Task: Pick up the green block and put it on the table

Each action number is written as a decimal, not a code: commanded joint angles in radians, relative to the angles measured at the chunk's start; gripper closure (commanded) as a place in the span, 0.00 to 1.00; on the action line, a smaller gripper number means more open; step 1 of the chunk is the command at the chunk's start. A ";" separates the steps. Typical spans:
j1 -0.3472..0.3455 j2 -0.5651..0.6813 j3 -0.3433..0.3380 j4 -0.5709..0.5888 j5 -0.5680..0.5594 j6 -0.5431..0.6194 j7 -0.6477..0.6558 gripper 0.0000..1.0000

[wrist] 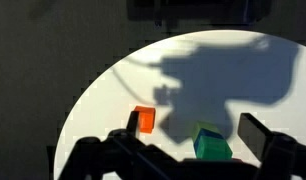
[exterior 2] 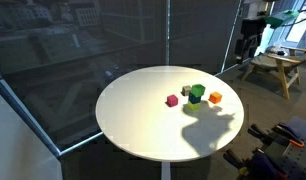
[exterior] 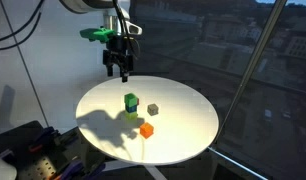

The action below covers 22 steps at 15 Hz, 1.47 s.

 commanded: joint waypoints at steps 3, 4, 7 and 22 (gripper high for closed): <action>0.002 0.006 -0.002 -0.005 0.000 -0.002 0.001 0.00; 0.002 0.008 -0.002 -0.007 0.000 -0.002 0.001 0.00; 0.002 0.013 -0.002 -0.008 0.000 -0.002 0.001 0.00; 0.011 0.066 0.004 0.036 0.032 0.046 0.035 0.00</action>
